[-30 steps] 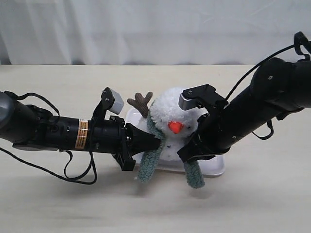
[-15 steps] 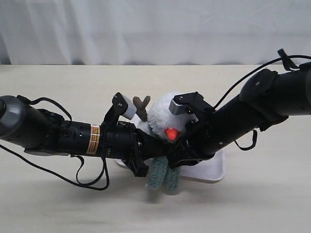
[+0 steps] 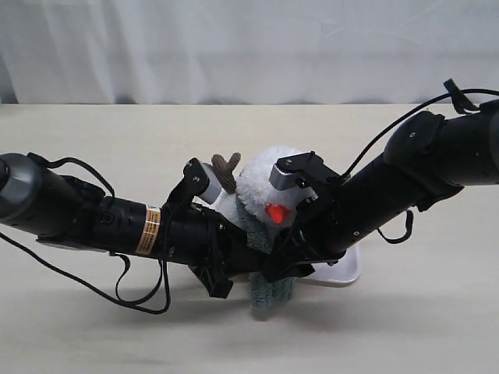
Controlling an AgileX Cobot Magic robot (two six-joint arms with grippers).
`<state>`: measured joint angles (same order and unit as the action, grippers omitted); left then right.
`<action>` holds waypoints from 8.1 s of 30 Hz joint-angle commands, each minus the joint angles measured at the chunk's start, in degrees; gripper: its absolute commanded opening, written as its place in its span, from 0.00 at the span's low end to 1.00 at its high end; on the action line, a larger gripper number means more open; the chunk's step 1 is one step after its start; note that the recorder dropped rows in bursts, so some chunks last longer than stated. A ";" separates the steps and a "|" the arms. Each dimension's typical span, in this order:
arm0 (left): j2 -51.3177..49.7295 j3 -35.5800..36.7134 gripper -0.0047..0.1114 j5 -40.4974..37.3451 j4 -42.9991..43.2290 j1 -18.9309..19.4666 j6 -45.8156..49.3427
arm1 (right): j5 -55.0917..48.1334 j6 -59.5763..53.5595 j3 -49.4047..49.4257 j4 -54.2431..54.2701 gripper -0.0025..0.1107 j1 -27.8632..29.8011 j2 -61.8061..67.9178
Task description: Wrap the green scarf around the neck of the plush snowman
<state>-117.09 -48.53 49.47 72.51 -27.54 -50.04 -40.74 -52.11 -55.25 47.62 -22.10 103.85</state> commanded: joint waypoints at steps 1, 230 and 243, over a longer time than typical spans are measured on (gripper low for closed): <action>0.48 -0.25 0.37 0.55 1.95 -0.47 -0.84 | 0.23 4.09 0.02 -4.99 0.47 0.00 -0.69; 5.85 -6.38 0.04 -30.78 -15.09 -1.20 6.72 | 40.74 24.43 33.86 -25.82 0.06 0.00 -102.32; 5.35 -6.48 0.04 -31.06 -14.68 -6.52 3.94 | 40.74 24.40 33.86 -25.82 0.06 0.00 -102.32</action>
<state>-111.66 -54.75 19.08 58.11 -33.93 -44.92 0.00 -27.60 -21.15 21.57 -22.10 1.84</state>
